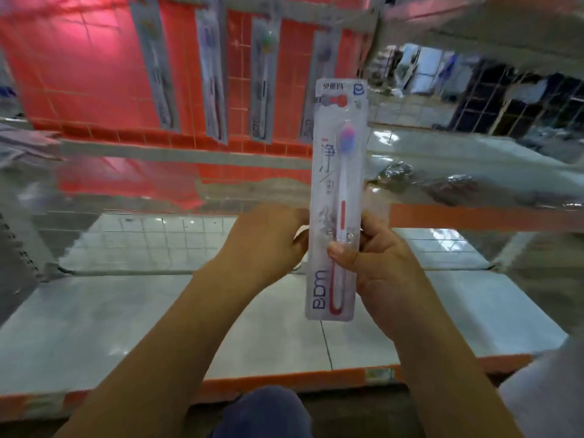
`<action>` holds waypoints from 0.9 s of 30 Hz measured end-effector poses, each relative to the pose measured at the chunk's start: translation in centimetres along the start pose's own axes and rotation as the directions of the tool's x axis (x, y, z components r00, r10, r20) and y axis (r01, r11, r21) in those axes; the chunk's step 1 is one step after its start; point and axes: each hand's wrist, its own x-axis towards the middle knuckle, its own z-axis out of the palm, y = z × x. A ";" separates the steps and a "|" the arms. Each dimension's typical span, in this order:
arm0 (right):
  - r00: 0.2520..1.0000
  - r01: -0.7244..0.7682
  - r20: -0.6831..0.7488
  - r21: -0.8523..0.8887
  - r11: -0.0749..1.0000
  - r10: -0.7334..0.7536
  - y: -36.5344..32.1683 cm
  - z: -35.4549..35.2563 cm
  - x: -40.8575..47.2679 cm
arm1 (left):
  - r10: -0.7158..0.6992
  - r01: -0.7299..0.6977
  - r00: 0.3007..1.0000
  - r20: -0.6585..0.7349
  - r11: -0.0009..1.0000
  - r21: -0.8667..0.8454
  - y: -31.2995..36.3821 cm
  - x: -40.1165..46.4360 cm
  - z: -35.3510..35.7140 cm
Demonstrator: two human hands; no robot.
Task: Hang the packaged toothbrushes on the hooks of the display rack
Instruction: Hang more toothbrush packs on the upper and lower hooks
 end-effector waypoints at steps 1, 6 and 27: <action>1.000 -0.014 -0.011 0.002 1.000 0.014 0.4 -0.5 -0.1 | -0.008 0.008 1.000 0.000 1.000 -0.001 0.0 -0.1 0.6; 0.994 -0.063 -0.081 0.097 0.993 0.071 -0.3 -2.5 0.6 | -0.065 0.060 0.994 0.087 0.997 0.056 -0.4 0.0 0.6; 0.998 -0.019 -0.057 0.139 0.990 0.027 -0.2 -2.0 0.2 | -0.119 0.119 0.991 -0.067 0.993 0.000 -1.6 -1.9 0.0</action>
